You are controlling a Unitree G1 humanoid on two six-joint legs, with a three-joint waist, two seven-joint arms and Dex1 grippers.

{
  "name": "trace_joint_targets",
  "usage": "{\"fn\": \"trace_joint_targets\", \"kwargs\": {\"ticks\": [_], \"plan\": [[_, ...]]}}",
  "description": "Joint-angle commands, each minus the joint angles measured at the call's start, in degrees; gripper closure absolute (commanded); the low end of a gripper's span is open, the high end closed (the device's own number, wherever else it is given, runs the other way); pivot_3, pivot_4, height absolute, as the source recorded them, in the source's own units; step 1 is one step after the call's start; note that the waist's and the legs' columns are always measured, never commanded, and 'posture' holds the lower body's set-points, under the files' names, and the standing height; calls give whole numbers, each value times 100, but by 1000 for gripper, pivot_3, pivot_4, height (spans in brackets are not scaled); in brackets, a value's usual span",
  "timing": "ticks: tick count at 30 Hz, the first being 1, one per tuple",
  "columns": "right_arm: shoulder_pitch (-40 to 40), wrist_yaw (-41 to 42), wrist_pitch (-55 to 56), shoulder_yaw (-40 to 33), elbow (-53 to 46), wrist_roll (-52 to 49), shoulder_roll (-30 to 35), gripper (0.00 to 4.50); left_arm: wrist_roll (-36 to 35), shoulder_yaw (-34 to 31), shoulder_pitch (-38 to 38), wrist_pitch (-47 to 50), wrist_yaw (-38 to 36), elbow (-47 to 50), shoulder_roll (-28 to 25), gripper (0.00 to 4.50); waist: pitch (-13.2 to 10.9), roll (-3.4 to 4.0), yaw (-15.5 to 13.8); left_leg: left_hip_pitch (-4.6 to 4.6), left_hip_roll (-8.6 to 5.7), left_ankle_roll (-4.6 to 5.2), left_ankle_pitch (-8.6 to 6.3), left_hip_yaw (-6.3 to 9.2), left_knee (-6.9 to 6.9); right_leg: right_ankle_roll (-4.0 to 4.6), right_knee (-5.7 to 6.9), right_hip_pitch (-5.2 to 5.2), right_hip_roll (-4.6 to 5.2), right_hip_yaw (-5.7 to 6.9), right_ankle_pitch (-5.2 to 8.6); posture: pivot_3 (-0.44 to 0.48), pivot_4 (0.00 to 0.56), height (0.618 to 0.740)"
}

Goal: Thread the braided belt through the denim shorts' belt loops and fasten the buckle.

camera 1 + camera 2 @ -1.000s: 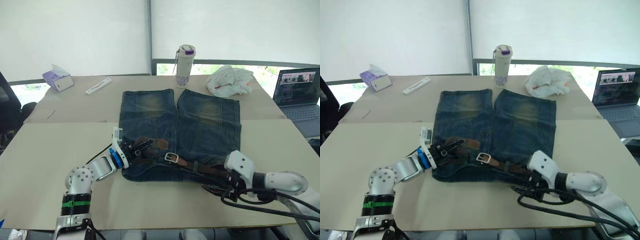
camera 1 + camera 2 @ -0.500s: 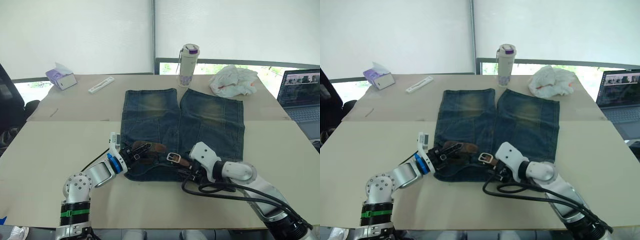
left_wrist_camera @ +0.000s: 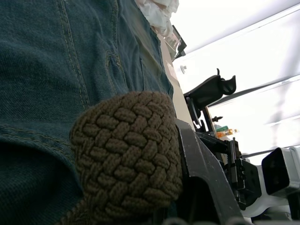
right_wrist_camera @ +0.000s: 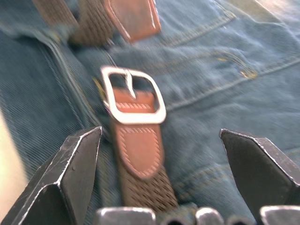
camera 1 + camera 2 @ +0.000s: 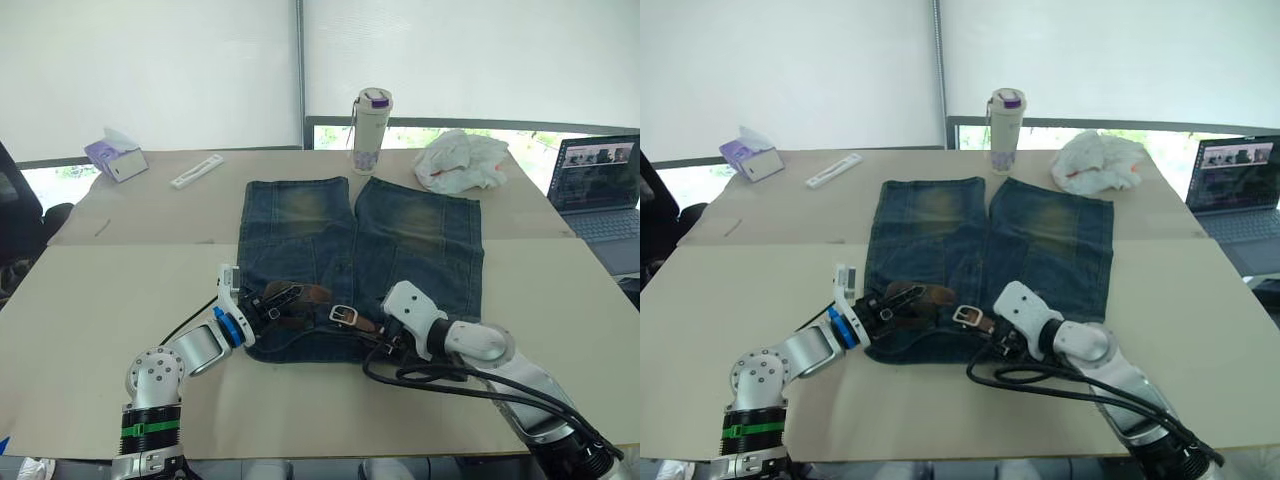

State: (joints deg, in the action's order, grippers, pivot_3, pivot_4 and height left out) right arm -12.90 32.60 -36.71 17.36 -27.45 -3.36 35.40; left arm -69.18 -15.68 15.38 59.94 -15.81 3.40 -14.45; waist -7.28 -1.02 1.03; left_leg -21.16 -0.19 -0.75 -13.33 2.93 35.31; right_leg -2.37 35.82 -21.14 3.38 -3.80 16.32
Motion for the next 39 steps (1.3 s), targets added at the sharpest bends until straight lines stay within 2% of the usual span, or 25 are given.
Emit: {"fn": "trace_joint_targets", "kwargs": {"ticks": [1,9,17,18,19,26,30,39], "plan": [[-141,-28,384,114,-71,370,62,49,-121,-87,32,-6,-4,153,-2,4500,0,0,2,0,0,0,0,0,0,0,0,0,-2,0,0,0,150,740],[-63,313,785,469,-119,784,200,49,-140,-104,47,-27,22,122,2,4500,0,0,-17,0,1,0,0,1,0,0,0,0,1,1,0,0,150,740],[-69,2,714,338,37,1245,-18,49,-132,-99,60,-37,29,105,14,4500,0,0,-15,0,1,0,0,2,0,0,1,0,1,1,0,0,150,740],[-63,-8,721,325,41,1273,-36,562,-133,-98,59,-36,31,104,17,4500,0,0,-15,0,1,0,0,2,0,0,1,0,2,1,0,0,150,740],[-56,-6,698,284,19,1248,-81,798,-139,-98,56,-33,34,105,22,4500,0,0,-15,0,1,0,0,2,0,0,1,0,2,1,0,0,150,740],[28,222,204,70,-181,977,-247,3269,-115,-72,28,-33,21,128,35,4500,0,0,-20,0,1,0,0,2,0,0,1,0,2,1,0,0,150,740],[162,326,-228,-57,-314,736,-311,4477,-113,-97,36,-53,13,121,27,4500,0,0,-22,0,1,0,0,3,0,0,1,1,4,1,0,0,150,740],[368,-206,-508,-674,-350,170,-1126,4477,-272,-312,68,-105,370,77,182,4500,0,-1,-13,0,2,0,0,4,0,1,3,0,2,1,0,0,150,740]]}}
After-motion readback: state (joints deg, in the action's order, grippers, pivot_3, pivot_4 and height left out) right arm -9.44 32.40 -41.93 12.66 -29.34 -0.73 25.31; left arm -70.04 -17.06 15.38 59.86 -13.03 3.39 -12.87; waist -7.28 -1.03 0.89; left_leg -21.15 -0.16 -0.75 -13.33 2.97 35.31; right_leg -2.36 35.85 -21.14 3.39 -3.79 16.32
